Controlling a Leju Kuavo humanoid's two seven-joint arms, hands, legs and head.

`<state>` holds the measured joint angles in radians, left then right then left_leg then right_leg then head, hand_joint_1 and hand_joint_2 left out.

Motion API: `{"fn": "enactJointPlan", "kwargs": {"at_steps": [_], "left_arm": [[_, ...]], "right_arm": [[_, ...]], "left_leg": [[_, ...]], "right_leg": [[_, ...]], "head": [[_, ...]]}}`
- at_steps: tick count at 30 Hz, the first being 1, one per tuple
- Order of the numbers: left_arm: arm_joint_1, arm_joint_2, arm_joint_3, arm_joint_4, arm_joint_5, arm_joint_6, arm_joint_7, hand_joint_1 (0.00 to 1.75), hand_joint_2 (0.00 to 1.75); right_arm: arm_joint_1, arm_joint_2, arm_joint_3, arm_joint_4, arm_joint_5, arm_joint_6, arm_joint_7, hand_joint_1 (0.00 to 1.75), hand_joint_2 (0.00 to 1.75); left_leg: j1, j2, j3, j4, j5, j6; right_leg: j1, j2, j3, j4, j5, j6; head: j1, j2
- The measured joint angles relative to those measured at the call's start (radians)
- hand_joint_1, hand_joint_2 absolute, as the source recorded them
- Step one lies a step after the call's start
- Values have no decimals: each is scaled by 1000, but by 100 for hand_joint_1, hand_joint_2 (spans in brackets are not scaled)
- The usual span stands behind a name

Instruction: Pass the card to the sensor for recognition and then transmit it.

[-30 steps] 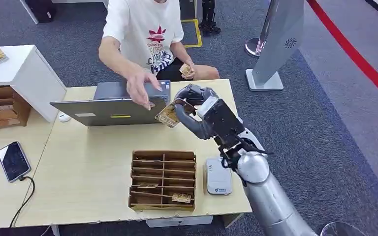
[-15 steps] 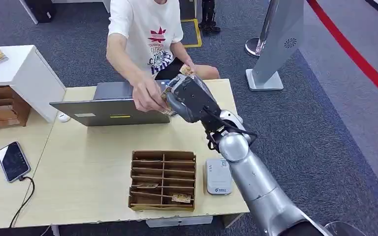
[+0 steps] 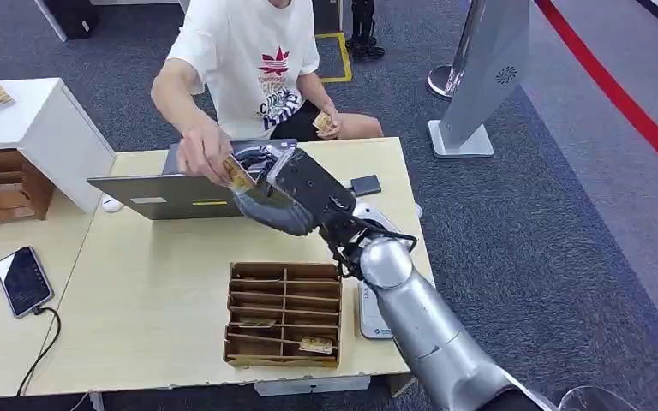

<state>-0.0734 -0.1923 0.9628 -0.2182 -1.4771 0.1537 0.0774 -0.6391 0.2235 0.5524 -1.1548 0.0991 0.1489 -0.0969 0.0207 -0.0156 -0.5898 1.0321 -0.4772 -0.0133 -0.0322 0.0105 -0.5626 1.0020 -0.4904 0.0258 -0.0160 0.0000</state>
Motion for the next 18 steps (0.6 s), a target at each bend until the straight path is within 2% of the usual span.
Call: {"fn": "enactJointPlan", "kwargs": {"at_steps": [4, 10, 12, 14, 18], "left_arm": [[0, 2, 0, 0, 5, 1, -10, 0, 0], [1, 5, 0, 0, 5, 2, -17, 0, 0], [1, 6, 0, 0, 5, 3, -20, 0, 0], [2, 7, 0, 0, 7, 5, -22, 0, 0], [5, 10, 0, 0, 27, 8, -26, 0, 0]], "right_arm": [[10, -28, 101, -63, -147, 192, -26, 0, 0], [11, -84, 199, -109, -205, 255, -56, 0, 0], [10, -120, 240, -132, -236, 342, -122, 0, 0], [21, -169, 281, -166, -247, 396, -196, 0, 0], [158, -273, 302, -260, -296, 471, -385, 0, 0]], "left_leg": [[0, 1, 0, 0, 0, 0], [0, 1, 0, 0, 0, 0], [0, 1, 0, 1, 0, 0], [0, -1, 1, 1, 0, 0], [0, -1, 0, 1, -1, 1]], "right_leg": [[0, 1, -1, 0, 0, 0], [0, 1, 0, 0, 0, 0], [0, 0, 0, 0, 0, 0], [0, -1, 0, -1, 0, 0], [0, -1, 1, -2, 0, 1]], "head": [[0, 0], [0, 0], [0, 0], [0, 0], [0, 0]]}}
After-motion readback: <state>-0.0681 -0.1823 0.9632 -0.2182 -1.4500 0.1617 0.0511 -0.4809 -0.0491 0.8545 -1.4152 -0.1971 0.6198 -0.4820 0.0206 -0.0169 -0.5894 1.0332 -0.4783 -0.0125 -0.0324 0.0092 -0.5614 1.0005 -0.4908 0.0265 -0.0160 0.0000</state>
